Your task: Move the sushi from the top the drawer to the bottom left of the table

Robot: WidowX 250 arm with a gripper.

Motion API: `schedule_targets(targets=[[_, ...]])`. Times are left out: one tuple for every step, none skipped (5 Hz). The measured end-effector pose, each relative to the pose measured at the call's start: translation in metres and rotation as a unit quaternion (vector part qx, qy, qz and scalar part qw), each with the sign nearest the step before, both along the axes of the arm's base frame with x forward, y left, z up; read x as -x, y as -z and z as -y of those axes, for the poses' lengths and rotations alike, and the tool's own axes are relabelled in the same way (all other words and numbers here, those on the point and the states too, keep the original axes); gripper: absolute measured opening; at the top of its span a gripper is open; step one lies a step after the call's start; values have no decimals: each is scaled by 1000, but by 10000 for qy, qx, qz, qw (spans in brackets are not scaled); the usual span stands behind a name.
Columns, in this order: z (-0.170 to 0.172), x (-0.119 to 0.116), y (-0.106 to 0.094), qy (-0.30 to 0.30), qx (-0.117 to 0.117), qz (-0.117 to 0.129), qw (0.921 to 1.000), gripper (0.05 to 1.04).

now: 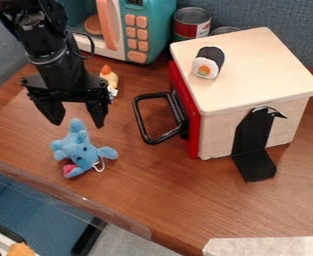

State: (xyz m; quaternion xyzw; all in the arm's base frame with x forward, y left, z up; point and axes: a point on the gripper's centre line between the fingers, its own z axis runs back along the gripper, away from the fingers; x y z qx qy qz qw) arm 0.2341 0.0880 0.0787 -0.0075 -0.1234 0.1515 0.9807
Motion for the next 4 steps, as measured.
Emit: schedule_targets(targets=[[1, 2, 4, -12, 39, -102, 9999, 1000], [12, 6, -4, 88, -76, -252, 9996, 1000], [15, 10, -22, 118, -160, -162, 9997, 1000], [26, -4, -46, 382, -14, 74, 9992, 1000]])
